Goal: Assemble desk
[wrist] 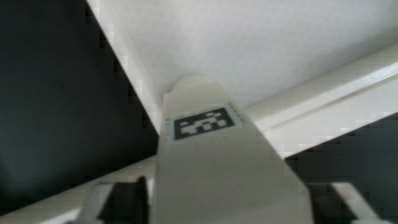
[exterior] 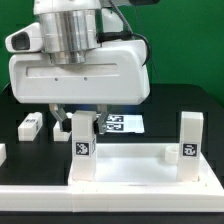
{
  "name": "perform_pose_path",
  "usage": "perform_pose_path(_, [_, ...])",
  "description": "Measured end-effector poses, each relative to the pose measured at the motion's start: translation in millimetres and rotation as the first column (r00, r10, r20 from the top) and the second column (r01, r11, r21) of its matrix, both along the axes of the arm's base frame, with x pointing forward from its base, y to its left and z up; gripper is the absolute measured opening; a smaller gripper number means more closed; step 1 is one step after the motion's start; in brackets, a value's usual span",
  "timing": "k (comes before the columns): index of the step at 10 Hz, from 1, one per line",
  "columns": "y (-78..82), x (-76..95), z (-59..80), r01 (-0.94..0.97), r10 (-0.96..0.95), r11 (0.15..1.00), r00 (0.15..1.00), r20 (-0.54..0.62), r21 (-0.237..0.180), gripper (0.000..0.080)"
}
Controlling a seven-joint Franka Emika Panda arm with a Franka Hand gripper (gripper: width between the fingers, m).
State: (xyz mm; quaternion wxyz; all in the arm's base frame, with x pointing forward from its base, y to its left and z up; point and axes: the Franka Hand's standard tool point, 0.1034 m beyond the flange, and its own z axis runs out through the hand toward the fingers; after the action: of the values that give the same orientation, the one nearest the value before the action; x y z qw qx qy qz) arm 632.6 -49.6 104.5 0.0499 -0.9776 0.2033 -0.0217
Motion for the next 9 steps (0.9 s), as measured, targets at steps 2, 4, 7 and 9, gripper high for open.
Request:
perform_pose_path(2, [-1.3,-0.4,-0.5,0.194,-0.194,0.981,0.981,-0.019,0.012,0.029])
perform_pose_path(4, [-1.1,-0.4,-0.7,0.38,-0.379,0.925,0.925,-0.039,0.02,0.029])
perform_pose_path(7, [-2.3,-0.2,-0.5,0.755,-0.748,0.654,0.655,-0.107,0.053,0.029])
perform_pose_path(9, [-2.1,0.5,-0.2,0.917,-0.899,0.393,0.399,-0.179,0.069,0.029])
